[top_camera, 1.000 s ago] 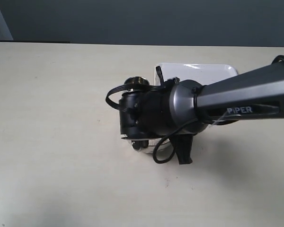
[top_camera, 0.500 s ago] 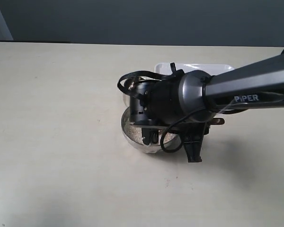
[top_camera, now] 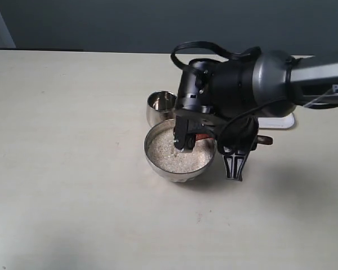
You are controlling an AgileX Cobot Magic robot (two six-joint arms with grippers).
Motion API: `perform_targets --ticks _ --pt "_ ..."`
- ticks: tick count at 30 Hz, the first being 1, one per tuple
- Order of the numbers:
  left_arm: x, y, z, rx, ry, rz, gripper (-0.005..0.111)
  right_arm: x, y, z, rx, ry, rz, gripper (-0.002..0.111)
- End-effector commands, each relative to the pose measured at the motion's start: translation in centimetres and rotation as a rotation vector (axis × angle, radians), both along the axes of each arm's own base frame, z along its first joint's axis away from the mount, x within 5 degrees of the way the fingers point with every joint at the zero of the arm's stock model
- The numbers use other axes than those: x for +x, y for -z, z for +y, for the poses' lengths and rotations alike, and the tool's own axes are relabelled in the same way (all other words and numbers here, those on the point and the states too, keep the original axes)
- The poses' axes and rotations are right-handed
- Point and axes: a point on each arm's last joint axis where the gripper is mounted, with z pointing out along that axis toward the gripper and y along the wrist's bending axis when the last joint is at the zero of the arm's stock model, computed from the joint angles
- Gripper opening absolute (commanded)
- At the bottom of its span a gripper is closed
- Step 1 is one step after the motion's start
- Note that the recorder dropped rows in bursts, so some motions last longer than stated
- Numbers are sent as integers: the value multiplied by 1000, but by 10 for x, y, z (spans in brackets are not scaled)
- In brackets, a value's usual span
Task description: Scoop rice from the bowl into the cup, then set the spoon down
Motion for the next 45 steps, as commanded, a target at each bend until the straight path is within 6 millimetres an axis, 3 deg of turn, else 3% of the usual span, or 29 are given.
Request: perform_targets --ticks 1,5,9,14,18,25,29,39,45 --pt "0 0 -1 -5 11 -4 0 7 -18 -2 75 12 -31 -1" --pt "0 0 -1 -5 11 -4 0 26 -57 25 216 -95 -132 -1" --pt "0 0 -1 -5 11 -4 0 44 -76 22 292 -54 -153 -1" --pt "0 0 -1 -5 11 -4 0 56 -76 9 318 -37 -88 -1" --pt "0 0 -1 -5 11 -4 0 58 -73 14 338 -82 -81 -1" --pt "0 0 -1 -5 11 -4 0 63 -28 20 277 -101 103 -1" --pt "0 0 -1 -5 11 -4 0 73 -14 14 248 -56 135 -1" --pt "0 0 -1 -5 11 -4 0 98 -38 8 350 -8 80 -1" --pt "0 0 -1 -5 11 -4 0 105 -36 3 348 1 68 -1"
